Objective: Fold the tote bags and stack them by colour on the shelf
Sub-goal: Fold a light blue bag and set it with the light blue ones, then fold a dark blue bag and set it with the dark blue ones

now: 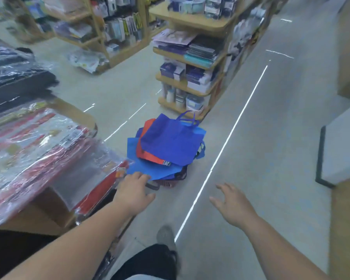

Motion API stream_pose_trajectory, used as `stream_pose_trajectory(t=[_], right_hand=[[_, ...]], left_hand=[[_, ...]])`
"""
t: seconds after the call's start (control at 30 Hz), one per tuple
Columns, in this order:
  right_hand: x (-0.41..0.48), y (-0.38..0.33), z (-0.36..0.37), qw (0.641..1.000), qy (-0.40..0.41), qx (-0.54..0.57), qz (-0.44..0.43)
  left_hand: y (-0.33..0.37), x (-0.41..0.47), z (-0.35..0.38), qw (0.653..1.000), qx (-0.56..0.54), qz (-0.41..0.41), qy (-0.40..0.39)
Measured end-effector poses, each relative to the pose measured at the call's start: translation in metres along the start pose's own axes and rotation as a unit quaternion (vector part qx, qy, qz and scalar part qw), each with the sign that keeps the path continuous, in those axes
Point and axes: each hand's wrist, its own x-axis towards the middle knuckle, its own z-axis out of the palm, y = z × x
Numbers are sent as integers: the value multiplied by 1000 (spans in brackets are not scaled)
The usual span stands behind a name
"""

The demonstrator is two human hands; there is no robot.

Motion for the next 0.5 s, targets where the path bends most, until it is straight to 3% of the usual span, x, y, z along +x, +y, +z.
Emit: stream_pose_trajectory(t=[0.2, 0.5], right_hand=[[131, 9, -36, 1000, -24, -8, 0], [303, 13, -79, 993, -103, 28, 54]], left_hand=[[20, 161, -6, 1000, 1, 2, 5], [35, 344, -29, 996, 11, -49, -78]])
